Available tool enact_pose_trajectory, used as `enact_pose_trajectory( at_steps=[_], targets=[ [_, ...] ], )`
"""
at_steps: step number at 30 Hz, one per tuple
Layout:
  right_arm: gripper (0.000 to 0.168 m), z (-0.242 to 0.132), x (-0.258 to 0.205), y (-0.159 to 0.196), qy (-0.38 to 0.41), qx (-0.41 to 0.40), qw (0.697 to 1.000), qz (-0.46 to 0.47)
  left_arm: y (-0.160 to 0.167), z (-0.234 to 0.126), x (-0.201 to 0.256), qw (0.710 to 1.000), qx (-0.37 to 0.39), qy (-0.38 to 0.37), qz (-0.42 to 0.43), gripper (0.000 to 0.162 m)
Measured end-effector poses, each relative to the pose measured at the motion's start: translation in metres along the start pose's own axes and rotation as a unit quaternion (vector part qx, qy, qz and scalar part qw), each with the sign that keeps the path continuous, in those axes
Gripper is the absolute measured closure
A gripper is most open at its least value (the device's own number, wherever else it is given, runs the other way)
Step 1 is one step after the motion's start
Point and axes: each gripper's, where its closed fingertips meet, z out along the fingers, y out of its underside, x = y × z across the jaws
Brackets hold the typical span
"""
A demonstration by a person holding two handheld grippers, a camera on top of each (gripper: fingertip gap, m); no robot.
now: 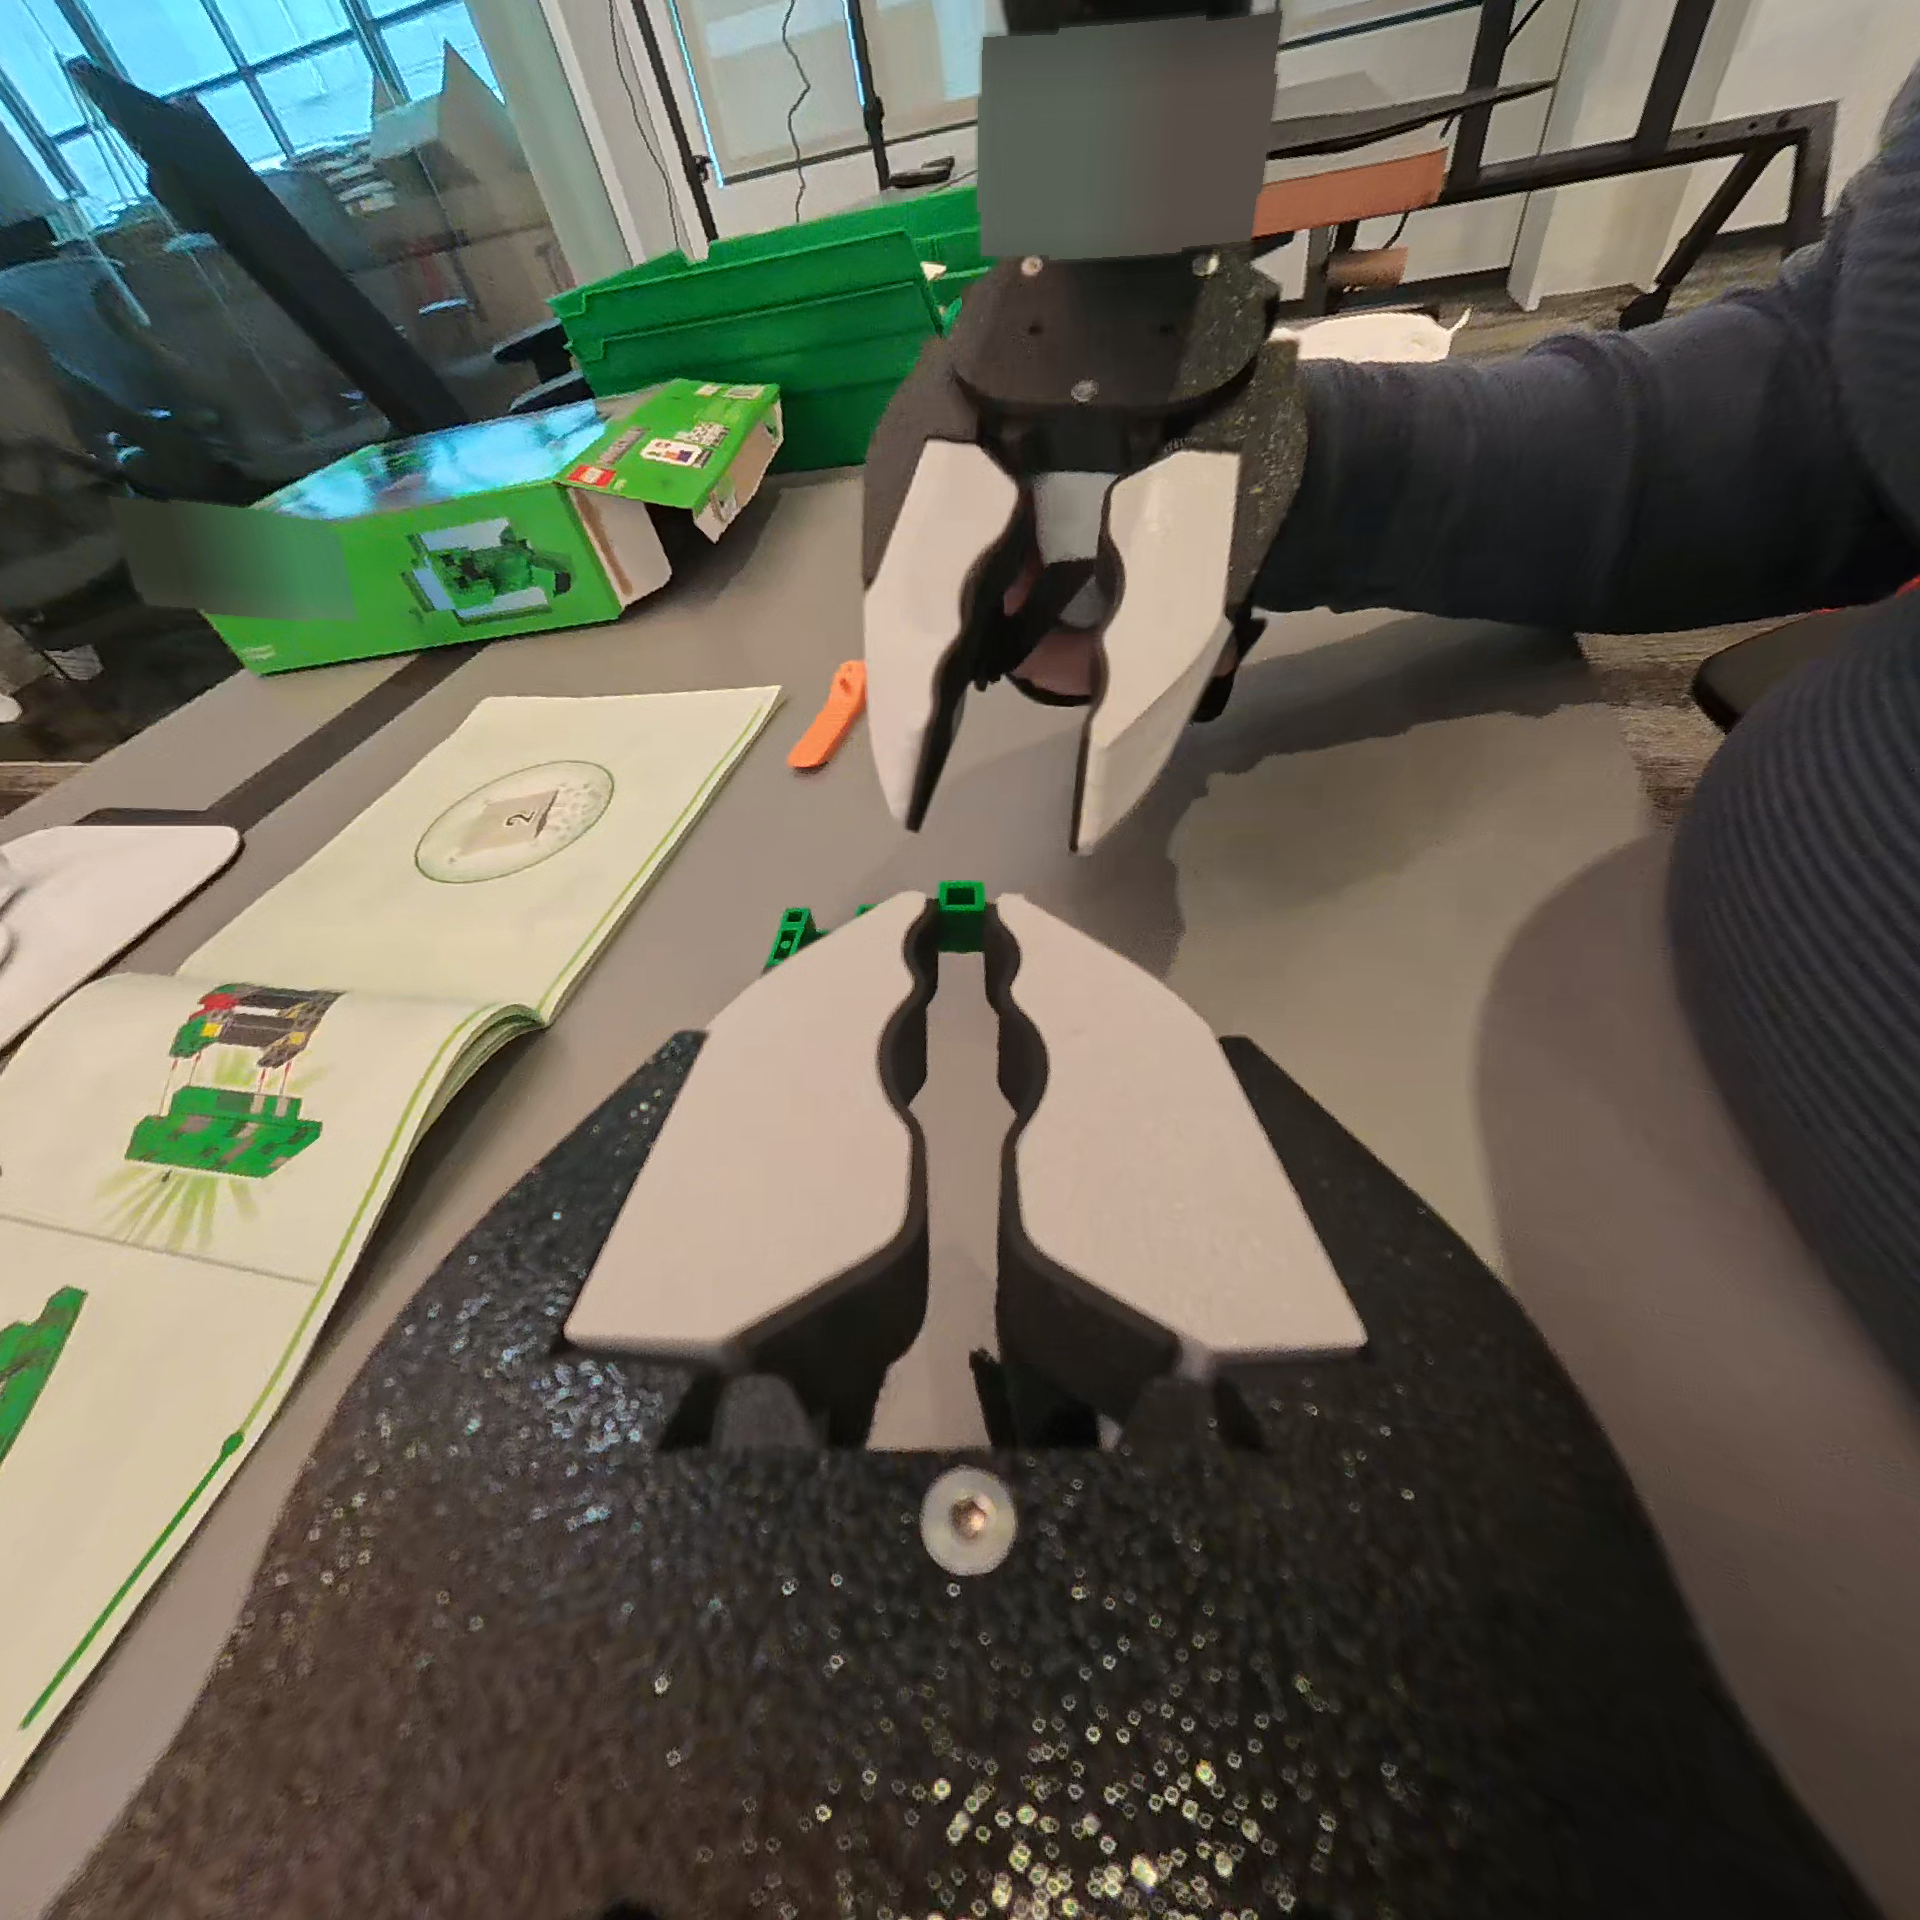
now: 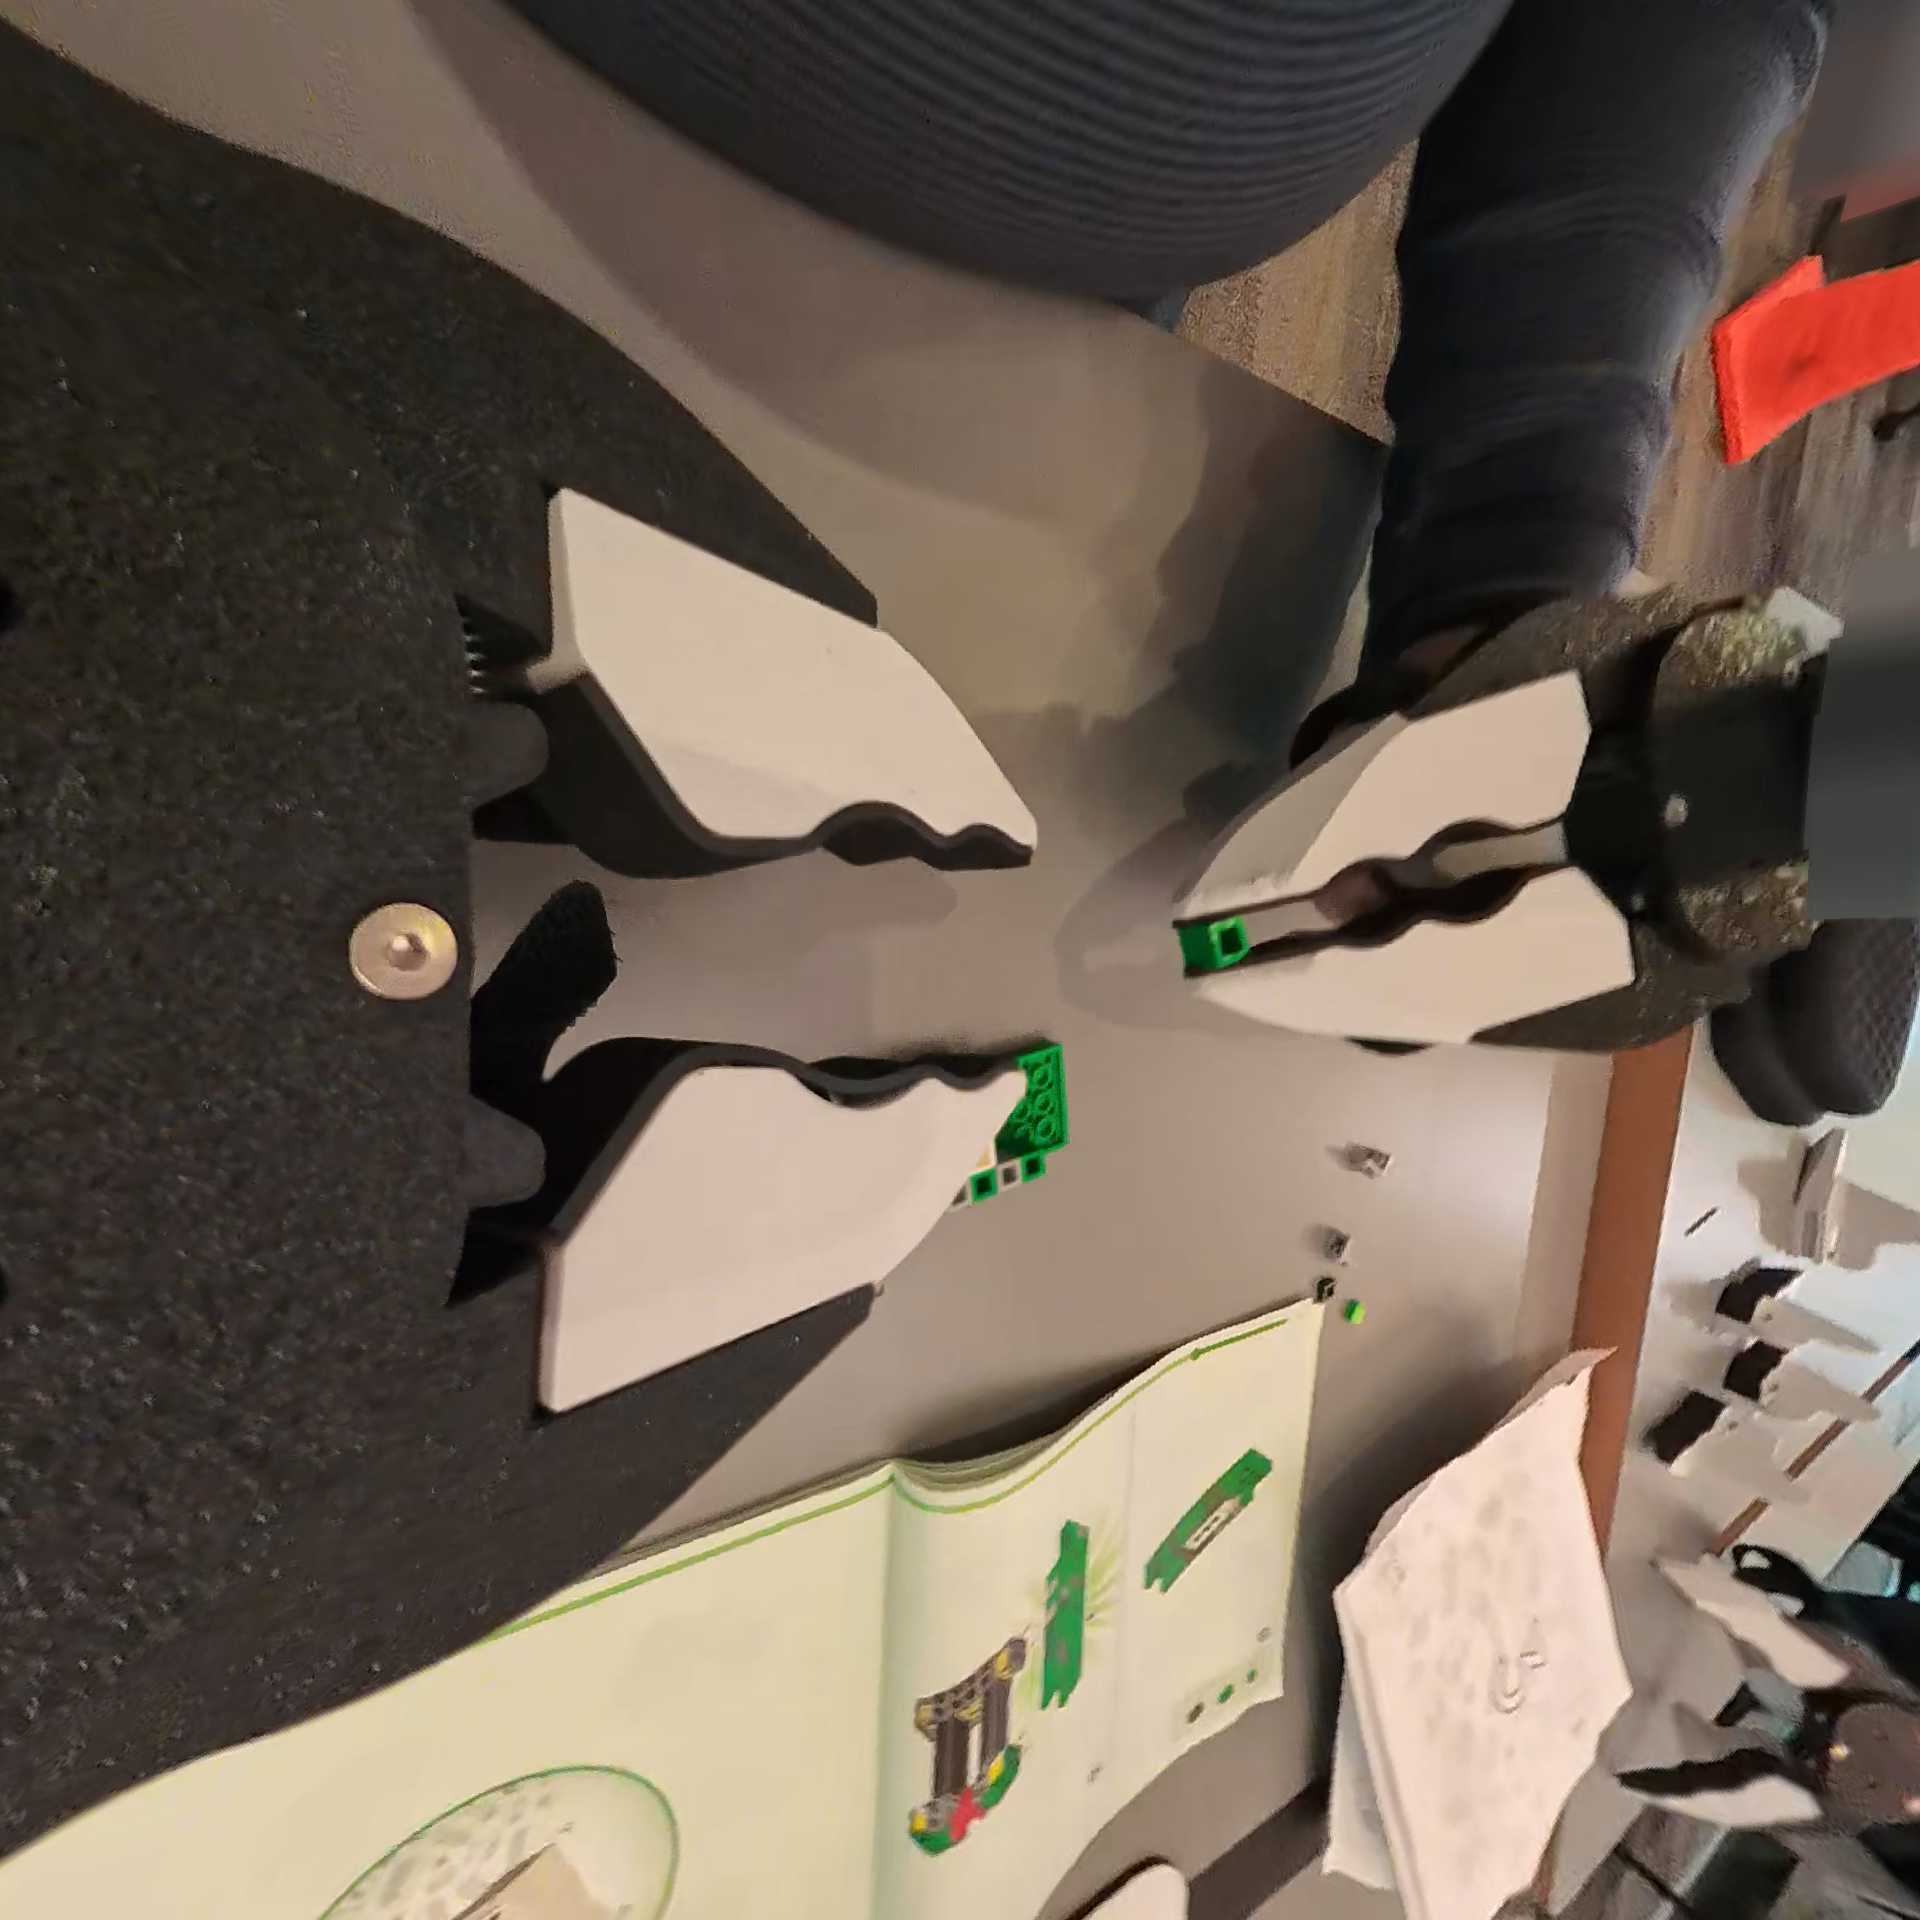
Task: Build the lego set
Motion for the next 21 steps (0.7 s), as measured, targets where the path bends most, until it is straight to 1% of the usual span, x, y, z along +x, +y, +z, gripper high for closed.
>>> enact_pose_trajectory(
  at_steps=[2, 7, 10, 12, 14, 16, 18, 20, 21],
  targets=[
    [0.140, 0.002, -0.003, 0.001, -0.008, -0.001, 1.000, -0.006, 0.006, 0.002, 0.002, 1.000, -0.016, 0.005, -0.004, 0.155],
    [0.143, 0.002, -0.002, 0.015, -0.012, -0.018, 1.000, 0.017, 0.033, 0.000, 0.005, 0.996, -0.086, 0.014, -0.024, 0.155],
    [0.146, 0.003, -0.006, 0.019, -0.016, -0.022, 0.999, 0.019, 0.037, 0.000, 0.008, 0.995, -0.093, 0.020, -0.027, 0.155],
    [0.149, 0.007, -0.008, 0.018, -0.018, -0.021, 0.999, 0.023, 0.031, 0.001, 0.009, 0.997, -0.076, 0.023, -0.024, 0.155],
    [0.153, 0.011, -0.007, 0.015, -0.020, -0.017, 0.998, 0.059, 0.021, 0.001, 0.008, 0.999, -0.050, 0.016, -0.004, 0.155],
    [0.154, 0.015, -0.005, 0.009, -0.029, 0.000, 0.992, 0.119, 0.012, 0.000, 0.007, 0.999, -0.030, 0.003, 0.021, 0.155],
    [0.153, 0.014, -0.007, -0.004, -0.063, 0.041, 0.981, 0.177, 0.003, -0.001, 0.007, 0.999, -0.014, -0.005, 0.042, 0.155],
    [0.152, 0.011, -0.011, -0.016, -0.109, 0.081, 0.962, 0.235, -0.004, -0.002, 0.009, 0.998, 0.003, -0.009, 0.056, 0.155],
    [0.151, 0.009, -0.016, -0.020, -0.144, 0.089, 0.950, 0.263, -0.006, -0.003, 0.010, 0.998, 0.010, -0.009, 0.062, 0.155]
  ],
)
